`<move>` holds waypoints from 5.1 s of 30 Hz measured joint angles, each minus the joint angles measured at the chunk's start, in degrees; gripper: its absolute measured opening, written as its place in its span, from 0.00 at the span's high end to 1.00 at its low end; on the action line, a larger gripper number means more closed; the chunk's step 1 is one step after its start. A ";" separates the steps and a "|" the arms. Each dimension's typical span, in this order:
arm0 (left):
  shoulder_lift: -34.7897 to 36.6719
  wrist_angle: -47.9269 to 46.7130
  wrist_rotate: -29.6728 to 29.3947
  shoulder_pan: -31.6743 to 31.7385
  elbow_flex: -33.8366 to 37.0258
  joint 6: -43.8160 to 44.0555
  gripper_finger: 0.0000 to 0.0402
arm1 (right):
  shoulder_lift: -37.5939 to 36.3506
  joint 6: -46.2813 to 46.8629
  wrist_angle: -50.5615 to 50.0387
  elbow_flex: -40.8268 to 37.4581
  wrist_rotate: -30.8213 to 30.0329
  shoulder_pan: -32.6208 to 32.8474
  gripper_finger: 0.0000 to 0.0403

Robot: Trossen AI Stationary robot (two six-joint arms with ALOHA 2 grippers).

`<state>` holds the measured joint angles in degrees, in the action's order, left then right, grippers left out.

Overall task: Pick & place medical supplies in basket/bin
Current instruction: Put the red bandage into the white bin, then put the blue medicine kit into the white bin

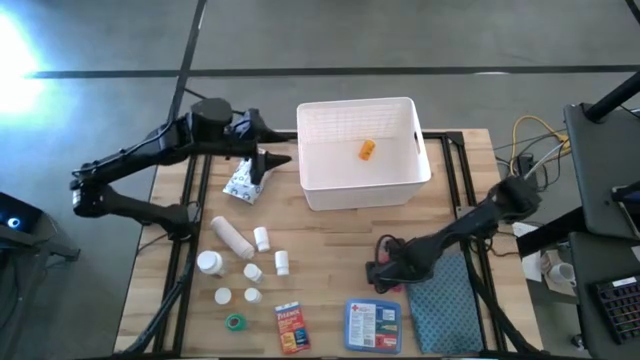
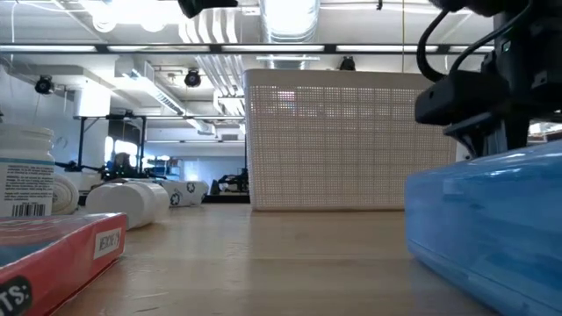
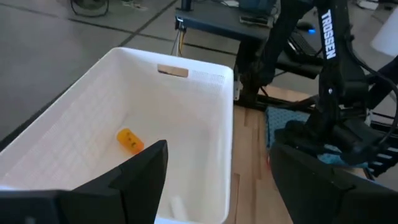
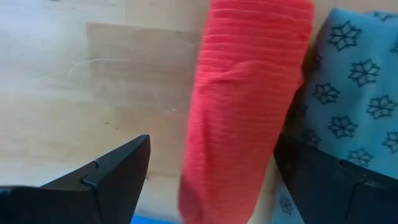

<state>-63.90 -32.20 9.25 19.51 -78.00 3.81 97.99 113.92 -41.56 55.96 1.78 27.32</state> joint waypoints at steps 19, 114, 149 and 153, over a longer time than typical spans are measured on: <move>5.69 7.74 -3.89 0.09 8.54 -0.02 0.35 | -10.32 -12.66 -2.13 2.09 -13.27 -1.85 0.84; -6.06 -7.80 -24.18 0.07 6.73 20.60 0.35 | -38.25 -79.42 -13.98 24.03 -24.45 -27.79 0.13; 0.21 -9.53 -24.56 -36.35 8.15 42.28 0.35 | -35.18 -36.41 17.41 -12.56 -3.39 2.81 0.15; -4.56 -6.41 -28.65 -42.72 9.81 43.78 0.35 | -31.10 -32.11 25.39 -17.06 -0.97 4.92 0.15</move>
<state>-68.46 -38.61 -19.39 -23.21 -68.19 47.59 66.89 81.81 -16.16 38.90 0.81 32.23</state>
